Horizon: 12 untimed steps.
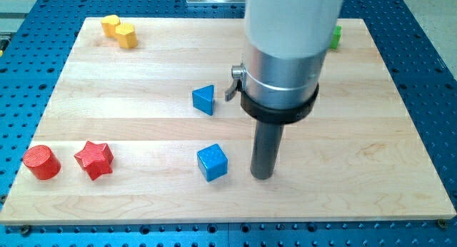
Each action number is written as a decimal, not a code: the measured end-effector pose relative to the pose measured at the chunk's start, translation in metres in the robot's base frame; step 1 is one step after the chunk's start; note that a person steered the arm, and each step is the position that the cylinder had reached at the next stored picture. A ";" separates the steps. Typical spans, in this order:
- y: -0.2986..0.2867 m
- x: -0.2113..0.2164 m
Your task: Place the blue blocks parallel to each other
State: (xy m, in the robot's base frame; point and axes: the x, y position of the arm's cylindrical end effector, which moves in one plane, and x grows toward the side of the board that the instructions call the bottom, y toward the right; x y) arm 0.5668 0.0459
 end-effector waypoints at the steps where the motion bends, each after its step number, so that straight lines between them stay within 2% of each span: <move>1: -0.071 -0.001; 2: -0.115 0.004; 3: -0.057 -0.022; 4: -0.090 -0.046; 5: -0.112 -0.018; 6: -0.086 0.003; 7: -0.019 -0.061; 8: 0.000 -0.157; 9: -0.058 -0.173; 11: -0.062 -0.105; 12: -0.107 -0.162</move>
State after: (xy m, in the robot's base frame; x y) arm 0.4052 -0.0615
